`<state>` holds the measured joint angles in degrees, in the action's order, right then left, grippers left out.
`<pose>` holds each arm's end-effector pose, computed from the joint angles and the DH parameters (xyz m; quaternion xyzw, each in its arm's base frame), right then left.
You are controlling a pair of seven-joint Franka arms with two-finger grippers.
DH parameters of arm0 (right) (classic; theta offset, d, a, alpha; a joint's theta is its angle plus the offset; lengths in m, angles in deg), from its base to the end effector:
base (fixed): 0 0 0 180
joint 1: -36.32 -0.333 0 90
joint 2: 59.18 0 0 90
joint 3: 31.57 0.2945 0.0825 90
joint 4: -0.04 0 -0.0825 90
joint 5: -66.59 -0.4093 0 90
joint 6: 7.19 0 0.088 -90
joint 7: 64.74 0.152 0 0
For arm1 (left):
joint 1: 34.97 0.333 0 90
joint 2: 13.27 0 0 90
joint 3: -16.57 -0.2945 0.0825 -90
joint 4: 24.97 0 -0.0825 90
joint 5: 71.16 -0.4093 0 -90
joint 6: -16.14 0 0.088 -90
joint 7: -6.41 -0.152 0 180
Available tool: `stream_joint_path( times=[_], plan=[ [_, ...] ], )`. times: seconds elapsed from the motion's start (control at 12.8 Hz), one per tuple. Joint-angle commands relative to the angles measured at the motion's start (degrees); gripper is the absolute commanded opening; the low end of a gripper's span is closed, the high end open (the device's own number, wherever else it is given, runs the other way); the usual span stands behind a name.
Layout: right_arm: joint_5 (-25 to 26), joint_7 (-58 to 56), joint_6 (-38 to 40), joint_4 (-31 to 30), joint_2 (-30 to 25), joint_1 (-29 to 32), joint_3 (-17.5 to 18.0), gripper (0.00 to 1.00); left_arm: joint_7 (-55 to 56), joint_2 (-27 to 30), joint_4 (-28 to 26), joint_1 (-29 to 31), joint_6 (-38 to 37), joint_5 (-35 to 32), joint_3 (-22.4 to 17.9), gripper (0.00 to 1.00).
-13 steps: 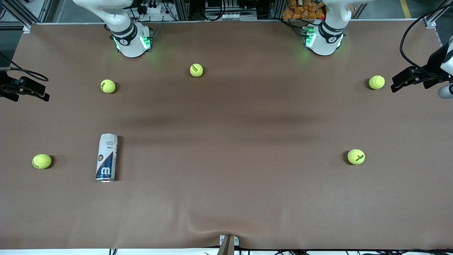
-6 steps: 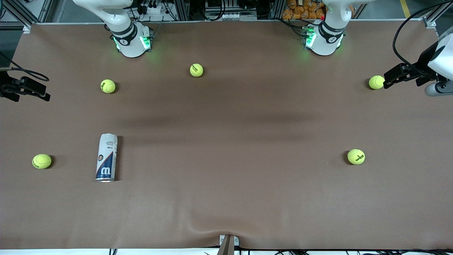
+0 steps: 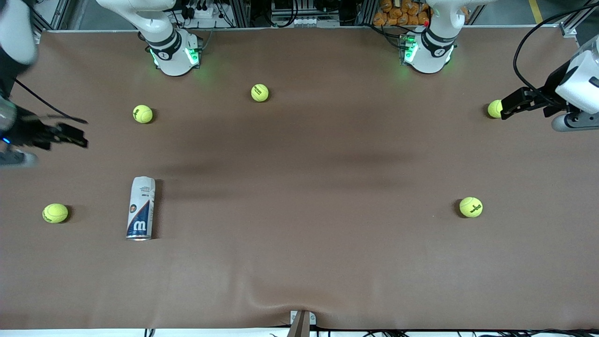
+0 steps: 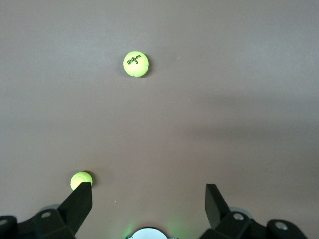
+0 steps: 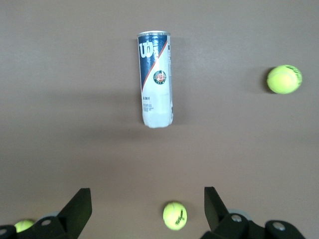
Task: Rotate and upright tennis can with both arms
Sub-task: 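Reach the right gripper down toward the white-and-blue Wilson can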
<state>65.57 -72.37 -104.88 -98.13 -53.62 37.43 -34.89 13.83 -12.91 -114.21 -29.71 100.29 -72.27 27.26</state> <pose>0.5978 -0.0431 0.4408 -0.9983 -0.0262 0.0517 0.0114 0.5612 -0.0505 0.5597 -0.9989 -0.0180 0.0399 0.0148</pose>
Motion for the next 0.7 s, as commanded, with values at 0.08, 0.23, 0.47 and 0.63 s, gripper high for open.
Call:
stream_joint_path(
  times=[0.08, 0.23, 0.47, 0.63],
  plan=[
    [0.1, -0.9, -12.1, -6.5, 5.6, -1.8, 0.3, 1.0, 0.0, -0.7, 1.3, -0.1, -1.4, -1.3, 0.4, 1.0],
    [1.4, -0.9, -19.9, -6.2, 10.9, -2.5, 0.4, 1.0, 0.2, -1.4, 1.3, -0.1, -1.4, -1.3, 0.4, 1.0],
    [1.7, -3.7, -25.3, -2.6, 19.8, -2.7, 0.3, 1.0, 0.2, -1.6, 1.1, -0.1, -1.3, -1.4, 0.4, 1.0],
    [1.7, -4.0, -27.1, -0.5, 24.7, -2.4, 0.4, 1.0, 0.1, -1.6, 0.7, 0.0, -1.3, -1.3, 0.4, 1.0]
  ],
)
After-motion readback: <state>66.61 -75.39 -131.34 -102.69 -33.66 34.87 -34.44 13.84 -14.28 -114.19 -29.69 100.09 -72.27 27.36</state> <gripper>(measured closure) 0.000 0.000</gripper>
